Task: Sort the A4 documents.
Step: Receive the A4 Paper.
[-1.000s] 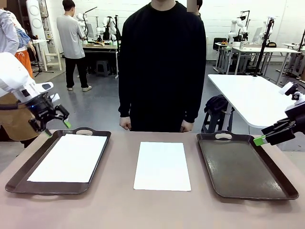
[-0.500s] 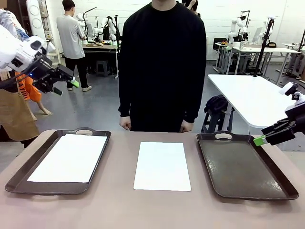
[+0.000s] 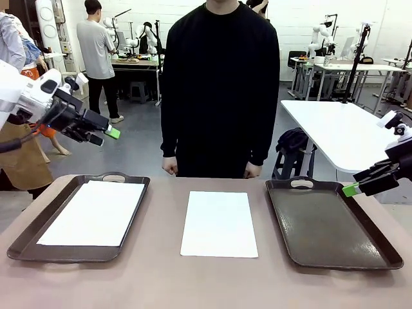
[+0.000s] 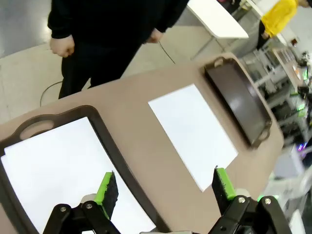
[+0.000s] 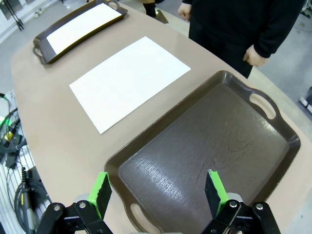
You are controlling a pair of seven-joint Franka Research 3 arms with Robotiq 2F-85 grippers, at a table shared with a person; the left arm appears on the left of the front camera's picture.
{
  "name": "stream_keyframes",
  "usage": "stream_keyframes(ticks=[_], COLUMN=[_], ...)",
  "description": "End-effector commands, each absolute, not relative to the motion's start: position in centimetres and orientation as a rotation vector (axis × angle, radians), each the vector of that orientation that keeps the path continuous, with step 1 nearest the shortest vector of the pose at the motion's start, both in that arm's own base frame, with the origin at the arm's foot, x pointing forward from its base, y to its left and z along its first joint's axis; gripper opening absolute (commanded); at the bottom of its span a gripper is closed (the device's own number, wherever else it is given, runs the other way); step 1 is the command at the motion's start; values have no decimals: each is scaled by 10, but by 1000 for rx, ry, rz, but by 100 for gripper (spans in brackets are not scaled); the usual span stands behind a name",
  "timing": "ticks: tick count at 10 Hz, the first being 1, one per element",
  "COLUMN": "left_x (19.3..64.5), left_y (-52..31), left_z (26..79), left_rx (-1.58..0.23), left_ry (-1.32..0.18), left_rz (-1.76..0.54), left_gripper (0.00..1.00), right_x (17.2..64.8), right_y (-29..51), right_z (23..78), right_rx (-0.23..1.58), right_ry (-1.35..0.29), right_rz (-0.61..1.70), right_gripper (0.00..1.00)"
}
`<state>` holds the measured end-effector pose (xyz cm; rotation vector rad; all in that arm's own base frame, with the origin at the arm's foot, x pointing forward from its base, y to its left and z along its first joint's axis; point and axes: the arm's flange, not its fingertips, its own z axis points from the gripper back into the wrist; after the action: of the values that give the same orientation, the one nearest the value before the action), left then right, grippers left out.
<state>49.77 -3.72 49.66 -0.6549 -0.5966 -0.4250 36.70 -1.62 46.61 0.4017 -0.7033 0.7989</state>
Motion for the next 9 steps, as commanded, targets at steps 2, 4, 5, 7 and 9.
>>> stream_keyframes(ticks=[2, 4, 5, 7, 9], left_x=[484, 475, 478, 481, 483], left_y=[-39, -49, -56, -72, -73], left_z=[512, 519, 516, 513, 512], left_rx=[-557, -520, -529, -569, -578], left_ry=[-699, -753, -730, -677, -675], left_rz=[-627, -764, -800, -866, -865], left_gripper=[100, 100, 100, 100, 100], right_x=[372, 372, 372, 372, 372], right_y=[-16, -16, -16, -16, -16], right_z=[464, 464, 464, 464, 464], right_rx=[427, 427, 427, 427, 427], right_ry=[-723, -723, -723, -723, -723], right_rz=[810, 810, 810, 810, 810], right_gripper=[100, 100, 100, 100, 100])
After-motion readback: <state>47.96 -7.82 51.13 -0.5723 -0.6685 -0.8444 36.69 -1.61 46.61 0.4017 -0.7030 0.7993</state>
